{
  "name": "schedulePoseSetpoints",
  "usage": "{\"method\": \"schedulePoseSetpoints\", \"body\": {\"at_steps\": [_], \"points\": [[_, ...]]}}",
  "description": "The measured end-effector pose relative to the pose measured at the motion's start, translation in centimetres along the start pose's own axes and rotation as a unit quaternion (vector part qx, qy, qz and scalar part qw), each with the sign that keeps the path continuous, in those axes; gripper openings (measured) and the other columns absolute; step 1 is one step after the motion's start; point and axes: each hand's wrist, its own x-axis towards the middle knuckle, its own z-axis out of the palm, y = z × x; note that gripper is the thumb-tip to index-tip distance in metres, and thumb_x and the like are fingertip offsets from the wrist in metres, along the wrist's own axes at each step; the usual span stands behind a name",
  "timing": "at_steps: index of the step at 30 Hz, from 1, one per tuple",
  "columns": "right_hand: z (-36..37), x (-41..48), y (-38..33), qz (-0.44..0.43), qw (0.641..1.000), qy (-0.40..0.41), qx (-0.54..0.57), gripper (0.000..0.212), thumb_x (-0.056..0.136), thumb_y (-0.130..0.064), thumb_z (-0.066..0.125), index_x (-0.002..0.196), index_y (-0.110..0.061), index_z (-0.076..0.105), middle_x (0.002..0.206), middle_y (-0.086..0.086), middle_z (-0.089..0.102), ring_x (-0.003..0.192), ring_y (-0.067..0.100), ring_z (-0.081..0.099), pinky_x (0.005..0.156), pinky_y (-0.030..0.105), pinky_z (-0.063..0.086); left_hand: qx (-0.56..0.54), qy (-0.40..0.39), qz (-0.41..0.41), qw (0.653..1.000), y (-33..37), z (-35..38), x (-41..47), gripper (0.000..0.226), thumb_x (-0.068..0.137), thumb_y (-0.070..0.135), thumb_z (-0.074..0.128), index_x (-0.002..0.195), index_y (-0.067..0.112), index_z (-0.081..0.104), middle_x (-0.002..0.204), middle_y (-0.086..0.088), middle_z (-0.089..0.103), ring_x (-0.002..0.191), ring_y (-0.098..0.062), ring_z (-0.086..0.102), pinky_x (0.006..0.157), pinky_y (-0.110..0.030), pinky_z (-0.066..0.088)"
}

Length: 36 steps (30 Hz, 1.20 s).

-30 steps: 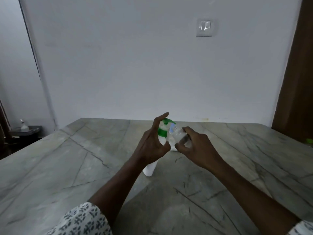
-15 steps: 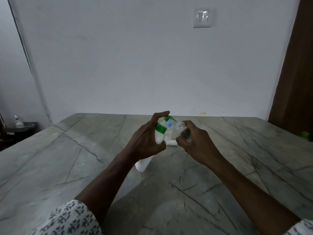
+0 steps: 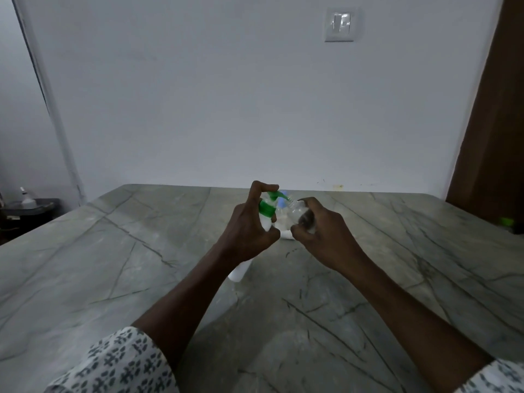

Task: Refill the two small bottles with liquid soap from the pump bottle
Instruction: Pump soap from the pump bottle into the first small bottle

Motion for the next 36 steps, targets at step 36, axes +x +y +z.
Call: {"method": "schedulePoseSetpoints", "body": {"at_steps": [36], "points": [[-0.8, -0.7, 2.3, 0.148, 0.916, -0.199, 0.316, 0.042, 0.092, -0.001, 0.058, 0.13, -0.013, 0.045, 0.108, 0.019, 0.062, 0.068, 0.023, 0.065, 0.073, 0.036, 0.059, -0.001, -0.076, -0.021, 0.997, -0.9, -1.6, -0.2, 0.094, 0.066, 0.0, 0.071, 0.143, 0.033, 0.028, 0.087, 0.006, 0.066, 0.07, -0.007, 0.061, 0.063, -0.011, 0.045]]}}
